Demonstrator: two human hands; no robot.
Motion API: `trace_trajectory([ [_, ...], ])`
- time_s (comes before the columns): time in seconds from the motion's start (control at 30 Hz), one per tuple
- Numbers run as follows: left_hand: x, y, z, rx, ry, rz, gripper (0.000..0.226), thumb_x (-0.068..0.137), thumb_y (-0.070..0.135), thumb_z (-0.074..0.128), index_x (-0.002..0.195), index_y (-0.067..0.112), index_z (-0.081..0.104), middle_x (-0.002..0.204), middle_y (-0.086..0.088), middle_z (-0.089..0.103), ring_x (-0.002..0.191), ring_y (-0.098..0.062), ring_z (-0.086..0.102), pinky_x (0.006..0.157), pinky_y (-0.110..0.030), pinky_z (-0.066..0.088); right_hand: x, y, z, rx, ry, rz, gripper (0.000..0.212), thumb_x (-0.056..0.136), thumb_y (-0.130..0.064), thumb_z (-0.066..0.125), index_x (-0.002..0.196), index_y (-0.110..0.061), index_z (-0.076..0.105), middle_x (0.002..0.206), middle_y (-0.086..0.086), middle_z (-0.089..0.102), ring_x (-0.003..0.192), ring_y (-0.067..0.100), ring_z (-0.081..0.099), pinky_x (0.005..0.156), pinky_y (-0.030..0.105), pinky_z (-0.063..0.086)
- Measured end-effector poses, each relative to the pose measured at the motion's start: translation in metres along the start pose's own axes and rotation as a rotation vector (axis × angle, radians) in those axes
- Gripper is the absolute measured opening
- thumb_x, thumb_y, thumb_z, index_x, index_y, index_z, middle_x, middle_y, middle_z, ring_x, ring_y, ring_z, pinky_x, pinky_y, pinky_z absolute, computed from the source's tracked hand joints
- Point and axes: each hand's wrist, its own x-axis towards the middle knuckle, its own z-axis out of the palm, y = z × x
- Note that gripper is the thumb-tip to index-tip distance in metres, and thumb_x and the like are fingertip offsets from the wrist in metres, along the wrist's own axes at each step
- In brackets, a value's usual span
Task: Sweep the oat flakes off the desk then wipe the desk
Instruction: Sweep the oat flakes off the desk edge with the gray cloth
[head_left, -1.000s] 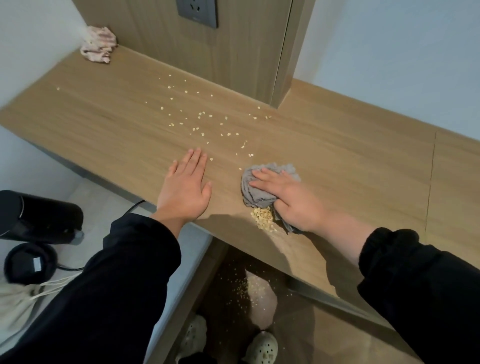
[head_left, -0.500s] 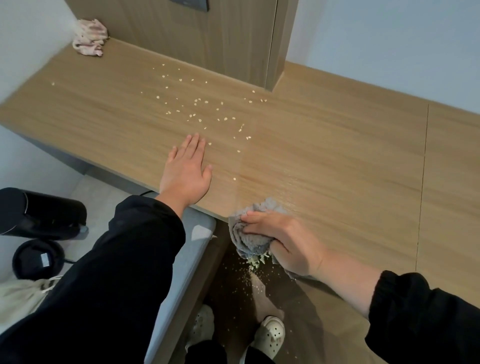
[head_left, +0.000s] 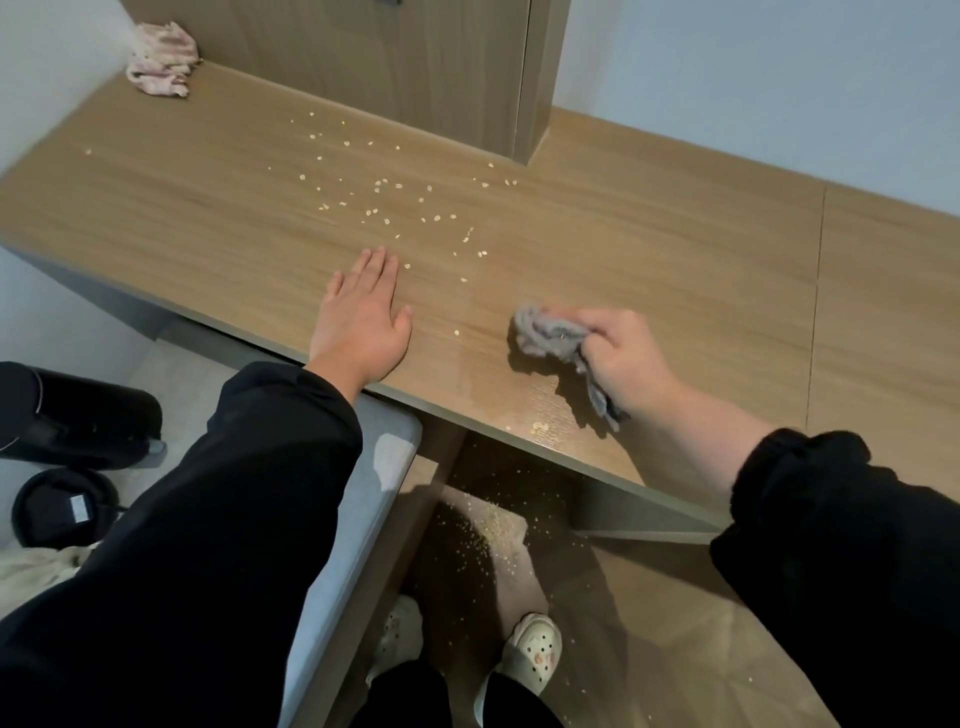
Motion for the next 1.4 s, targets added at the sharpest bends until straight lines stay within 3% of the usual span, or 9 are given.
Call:
trace_trajectory([
  [0.17,0.001,-0.001,0.001,-0.018,0.007,0.003,0.063,0.099,0.037,0.030,0.154,0.013,0.010,0.162,-0.003,0.004,0.149,-0.016,-0.001,0.120,-0.040,0.004,-0.055,0.001,0.049,-0.048,-0.147,-0.172,0.048,0.093,0.006,0.038,0.126,-0.021,0.061,0.138,0.002,0.056,0.095,-0.002,0.055,0.075,0.007,0.050],
  [0.3,0.000,0.000,0.000,-0.024,0.010,0.004,0.063,0.100,0.036,0.031,0.154,0.012,0.011,0.162,-0.003,0.004,0.149,-0.016,0.000,0.120,-0.040,0.004,-0.083,-0.006,0.070,0.054,-0.237,-0.248,0.046,0.094,0.003,0.049,0.123,-0.030,0.062,0.138,-0.005,0.056,0.121,0.014,0.057,0.105,0.036,0.046],
  [0.37,0.000,-0.001,0.001,-0.023,0.013,0.003,0.062,0.100,0.036,0.030,0.154,0.012,0.011,0.162,-0.003,0.004,0.149,-0.016,0.000,0.121,-0.040,0.004,-0.084,-0.015,0.063,0.148,-0.218,-0.204,0.046,0.098,-0.004,0.041,0.116,-0.040,0.063,0.137,-0.008,0.055,0.089,0.016,0.068,0.076,0.033,0.059],
  [0.47,0.000,0.000,0.001,-0.023,0.013,0.003,0.062,0.100,0.037,0.029,0.154,0.012,0.011,0.162,-0.003,0.004,0.149,-0.015,-0.001,0.120,-0.040,0.004,-0.068,-0.026,0.032,0.162,-0.051,-0.190,0.045,0.089,-0.009,0.031,0.113,-0.033,0.060,0.127,-0.006,0.061,0.047,0.006,0.053,0.039,0.014,0.038],
  [0.67,-0.001,0.001,0.000,-0.018,0.007,0.008,0.063,0.100,0.037,0.028,0.154,0.013,0.009,0.162,-0.003,0.003,0.149,-0.016,-0.001,0.120,-0.040,0.004,-0.018,0.011,-0.034,-0.147,0.220,0.031,0.048,0.095,0.003,0.037,0.136,-0.014,0.055,0.141,-0.001,0.049,0.122,0.019,0.051,0.092,0.005,0.040],
  [0.77,-0.001,0.000,-0.001,-0.019,0.009,0.011,0.063,0.100,0.038,0.027,0.154,0.013,0.008,0.162,-0.003,0.002,0.148,-0.016,-0.002,0.120,-0.040,0.004,0.001,0.036,-0.027,-0.473,0.204,0.169,0.056,0.095,-0.007,0.037,0.150,-0.013,0.034,0.159,0.008,0.024,0.147,0.023,0.019,0.121,0.037,0.014],
  [0.93,-0.001,-0.001,0.000,-0.010,0.003,0.009,0.063,0.100,0.039,0.027,0.154,0.013,0.006,0.162,-0.003,0.000,0.148,-0.015,-0.003,0.120,-0.039,0.003,0.025,0.017,0.023,-0.628,0.244,0.199,0.060,0.097,-0.027,0.034,0.154,-0.017,0.019,0.162,0.009,0.012,0.149,0.027,0.009,0.122,0.047,0.009],
  [1.13,0.000,0.000,-0.001,-0.016,-0.001,0.005,0.064,0.100,0.039,0.027,0.154,0.014,0.004,0.162,-0.002,-0.002,0.148,-0.015,-0.005,0.120,-0.038,0.001,0.001,0.017,0.014,-0.782,-0.157,-0.170,0.059,0.099,-0.042,0.019,0.155,-0.029,0.005,0.162,-0.003,-0.005,0.150,0.018,-0.006,0.122,0.048,0.001],
  [1.4,-0.001,0.000,-0.002,-0.040,-0.001,0.001,0.066,0.098,0.040,0.028,0.154,0.015,0.002,0.162,-0.001,-0.003,0.148,-0.014,-0.006,0.120,-0.037,-0.001,0.092,0.026,0.001,-0.645,0.319,0.363,0.059,0.100,-0.032,0.030,0.154,-0.013,0.017,0.162,0.014,0.010,0.148,0.035,0.012,0.120,0.051,0.013],
])
